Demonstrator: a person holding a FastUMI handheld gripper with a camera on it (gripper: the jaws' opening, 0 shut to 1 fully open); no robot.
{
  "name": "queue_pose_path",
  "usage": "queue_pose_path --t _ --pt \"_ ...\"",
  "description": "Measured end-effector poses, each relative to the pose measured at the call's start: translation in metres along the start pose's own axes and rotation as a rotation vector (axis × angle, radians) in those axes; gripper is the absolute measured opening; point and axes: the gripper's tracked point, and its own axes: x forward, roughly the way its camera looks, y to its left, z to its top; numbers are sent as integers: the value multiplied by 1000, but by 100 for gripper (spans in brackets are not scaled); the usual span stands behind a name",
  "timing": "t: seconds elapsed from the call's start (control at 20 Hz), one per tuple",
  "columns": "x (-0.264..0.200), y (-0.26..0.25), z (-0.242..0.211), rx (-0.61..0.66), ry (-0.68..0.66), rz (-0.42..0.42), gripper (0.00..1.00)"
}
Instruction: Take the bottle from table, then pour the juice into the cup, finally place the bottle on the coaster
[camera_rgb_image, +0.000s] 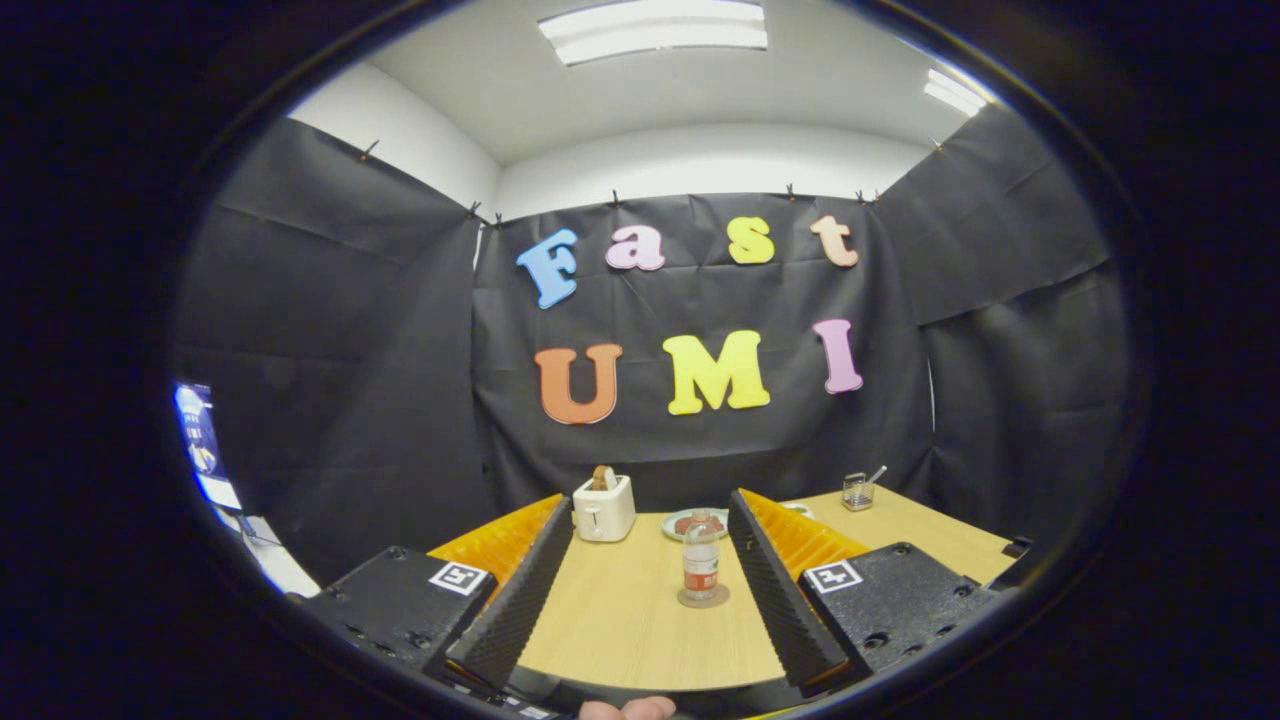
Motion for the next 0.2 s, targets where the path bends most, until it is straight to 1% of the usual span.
queue_pose_path --t 0.2 --pt "-2 0 1 3 -10 3 99"
